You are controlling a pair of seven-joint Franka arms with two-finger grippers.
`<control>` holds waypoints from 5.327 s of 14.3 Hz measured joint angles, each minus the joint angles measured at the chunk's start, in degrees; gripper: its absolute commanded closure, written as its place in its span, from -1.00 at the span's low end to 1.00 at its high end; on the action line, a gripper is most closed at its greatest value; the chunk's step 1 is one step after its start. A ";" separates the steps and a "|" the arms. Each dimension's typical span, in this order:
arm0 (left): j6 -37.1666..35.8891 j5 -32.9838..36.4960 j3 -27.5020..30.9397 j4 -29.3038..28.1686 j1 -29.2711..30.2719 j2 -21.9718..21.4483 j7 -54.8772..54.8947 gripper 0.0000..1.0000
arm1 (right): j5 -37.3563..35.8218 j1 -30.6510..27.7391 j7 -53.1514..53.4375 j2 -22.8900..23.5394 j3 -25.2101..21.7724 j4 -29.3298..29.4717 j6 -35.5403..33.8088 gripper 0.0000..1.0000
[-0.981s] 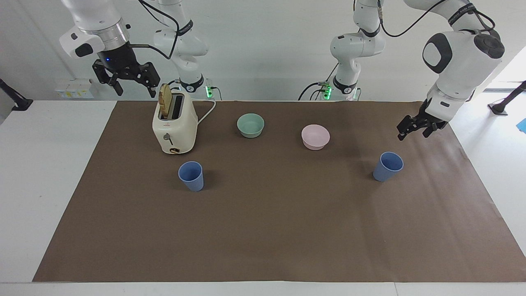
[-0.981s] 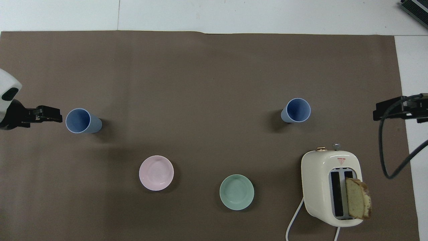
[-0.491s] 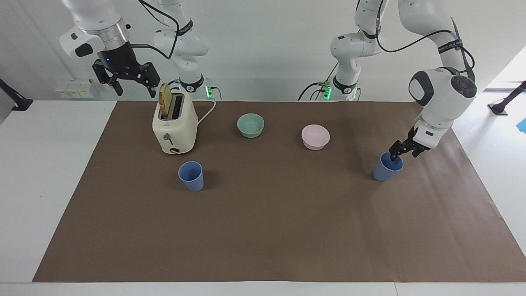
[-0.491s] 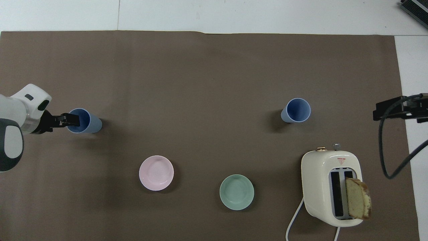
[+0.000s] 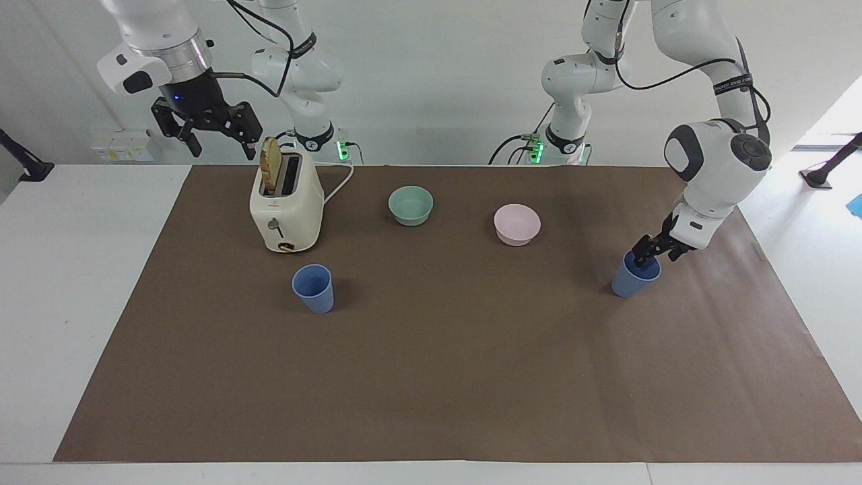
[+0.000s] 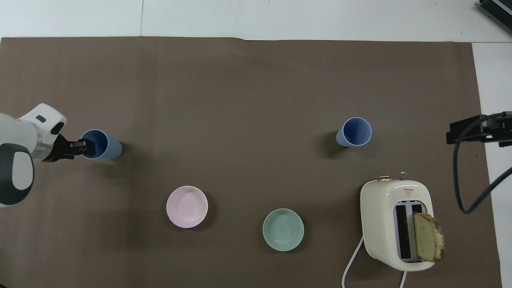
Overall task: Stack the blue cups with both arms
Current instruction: 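Carry the blue cup with the left gripper to the table center, then release the cup and withdraw the left gripper while the right gripper reaches the cup, then grasp the second blue cup with the right gripper, then carry the held blue cup with the right gripper over the center cup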
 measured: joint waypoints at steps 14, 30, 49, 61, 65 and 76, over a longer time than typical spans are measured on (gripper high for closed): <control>-12.22 -1.53 -1.56 18.58 -7.03 -0.19 -15.22 1.00 | 0.00 0.00 0.00 0.00 0.00 0.00 0.00 -1.00; 0.71 -1.54 -1.91 17.24 -36.97 10.83 -44.60 1.00 | 0.00 -0.76 -0.03 -0.30 0.01 -7.29 7.20 -1.00; 0.37 0.90 0.29 16.71 -31.05 7.73 -41.85 -1.00 | 0.02 2.53 -0.72 12.35 0.57 -22.38 35.39 -1.00; -17.55 0.91 0.72 16.92 -13.11 -4.98 -7.76 -1.00 | 0.02 3.29 -0.88 15.33 0.59 -26.71 40.97 0.71; -21.65 0.90 0.80 18.10 -9.09 -5.77 2.99 -1.00 | 0.02 4.01 -0.88 15.33 0.59 -26.69 41.05 1.00; -39.99 0.90 0.70 33.25 -8.91 -9.63 4.39 -1.00 | 0.17 10.94 9.39 14.04 0.90 -11.01 25.27 1.00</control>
